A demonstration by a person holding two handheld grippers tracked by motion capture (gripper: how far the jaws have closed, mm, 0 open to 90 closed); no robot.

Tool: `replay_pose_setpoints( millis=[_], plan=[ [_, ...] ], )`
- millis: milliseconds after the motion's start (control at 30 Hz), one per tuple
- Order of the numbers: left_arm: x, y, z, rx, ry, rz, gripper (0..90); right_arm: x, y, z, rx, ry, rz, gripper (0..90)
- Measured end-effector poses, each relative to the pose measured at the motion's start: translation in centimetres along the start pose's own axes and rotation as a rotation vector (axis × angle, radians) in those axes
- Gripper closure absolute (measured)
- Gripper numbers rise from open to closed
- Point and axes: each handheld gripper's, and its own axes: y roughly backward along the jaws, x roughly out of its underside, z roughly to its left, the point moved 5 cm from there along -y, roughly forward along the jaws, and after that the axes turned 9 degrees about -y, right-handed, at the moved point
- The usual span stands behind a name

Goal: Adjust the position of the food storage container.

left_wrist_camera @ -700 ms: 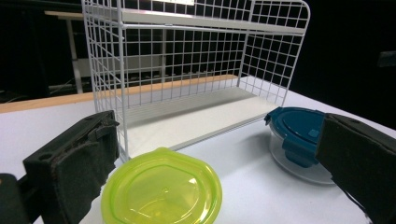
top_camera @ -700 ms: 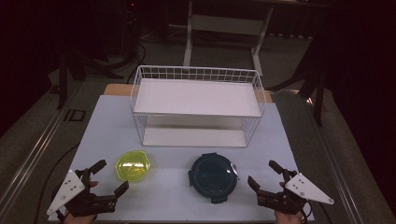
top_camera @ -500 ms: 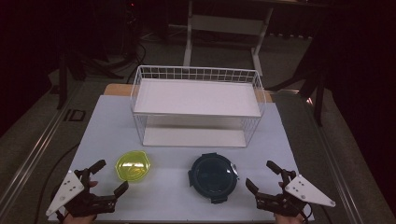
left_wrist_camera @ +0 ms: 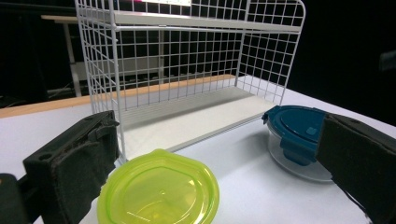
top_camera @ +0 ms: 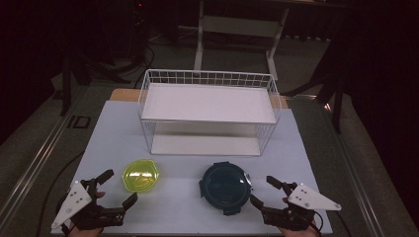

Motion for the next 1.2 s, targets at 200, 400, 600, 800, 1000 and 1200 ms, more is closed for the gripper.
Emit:
replay_pose_setpoints(
  millis=[200,400,600,800,1000,1200],
  plan=[
    [0.1,0.0,0.0,0.0,-0.001,0.003,0.0,1.9,-1.1,-0.1,-0.013,-0.015,0.081,57.3],
    [0.1,-0.1,0.1,0.002,0.0,0.003,0.0,3.8,-2.0,-0.1,-0.03,-0.031,0.169,73.2],
    [0.2,-0.2,0.0,0.006,-0.002,0.009,0.0,5.1,-2.7,0.2,-0.041,-0.026,0.238,89.7],
    [0.2,-0.2,0.0,0.006,-0.002,0.011,0.0,5.7,-3.0,0.1,-0.044,-0.026,0.268,90.0],
    [0.2,-0.3,0.0,0.007,-0.003,0.012,0.0,6.1,-3.5,0.0,-0.047,-0.027,0.296,90.0],
    [0.2,-0.4,0.0,0.007,0.0,0.012,0.0,6.1,-3.6,-0.1,-0.059,-0.057,0.297,90.0]
  ],
)
